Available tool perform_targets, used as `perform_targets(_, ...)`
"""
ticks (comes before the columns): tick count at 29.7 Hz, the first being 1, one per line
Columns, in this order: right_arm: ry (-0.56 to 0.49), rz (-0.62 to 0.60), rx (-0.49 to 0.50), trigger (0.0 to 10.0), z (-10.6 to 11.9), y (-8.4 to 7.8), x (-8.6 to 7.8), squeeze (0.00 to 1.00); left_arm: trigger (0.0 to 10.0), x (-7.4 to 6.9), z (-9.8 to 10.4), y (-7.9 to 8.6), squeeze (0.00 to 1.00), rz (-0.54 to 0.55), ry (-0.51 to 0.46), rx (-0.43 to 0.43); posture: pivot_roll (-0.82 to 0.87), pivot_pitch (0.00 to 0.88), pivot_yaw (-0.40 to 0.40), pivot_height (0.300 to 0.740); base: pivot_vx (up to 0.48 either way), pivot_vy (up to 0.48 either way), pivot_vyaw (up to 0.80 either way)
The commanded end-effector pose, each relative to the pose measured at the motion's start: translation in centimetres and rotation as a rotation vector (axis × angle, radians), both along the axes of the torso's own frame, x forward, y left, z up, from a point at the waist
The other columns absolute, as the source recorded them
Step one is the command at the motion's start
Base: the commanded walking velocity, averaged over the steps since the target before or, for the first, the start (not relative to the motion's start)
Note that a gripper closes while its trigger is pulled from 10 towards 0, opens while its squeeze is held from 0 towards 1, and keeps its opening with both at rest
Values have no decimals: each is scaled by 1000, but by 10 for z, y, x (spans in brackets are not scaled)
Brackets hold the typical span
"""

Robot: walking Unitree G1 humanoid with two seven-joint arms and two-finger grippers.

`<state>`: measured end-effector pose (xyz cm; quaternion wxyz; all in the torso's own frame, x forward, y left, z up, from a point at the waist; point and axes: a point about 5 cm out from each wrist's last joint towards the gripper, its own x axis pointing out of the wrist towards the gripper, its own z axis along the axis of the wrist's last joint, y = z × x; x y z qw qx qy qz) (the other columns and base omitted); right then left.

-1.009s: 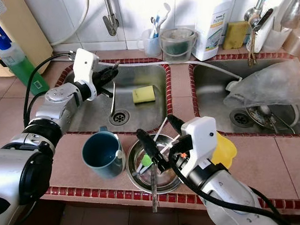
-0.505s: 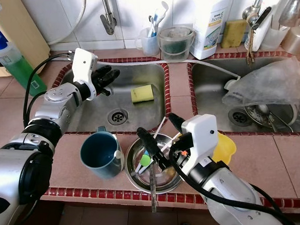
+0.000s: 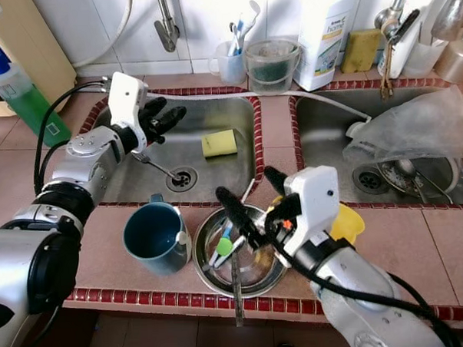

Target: Kitchen organization

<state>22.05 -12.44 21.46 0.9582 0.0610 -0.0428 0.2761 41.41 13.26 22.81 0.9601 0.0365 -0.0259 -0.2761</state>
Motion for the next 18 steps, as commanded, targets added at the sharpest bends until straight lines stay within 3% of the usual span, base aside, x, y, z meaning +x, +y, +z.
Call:
perform_targets(1,-30,-8,24,10000,5,-1,4,0,10000,2,14,8,0,15,-37,-20,-204,135,95,740,0,0,0)
perform_targets(12,-114,-22,69,10000,16,0,26,0,10000,0,20,21,0,52,-88,-111,-150,88,65,740,0,0,0)
perform_targets(18,-189,-114,82,10000,22,-5,44,0,10000,-3,23,32,0,104,-138,-172,-117,56,44,740,0,0,0)
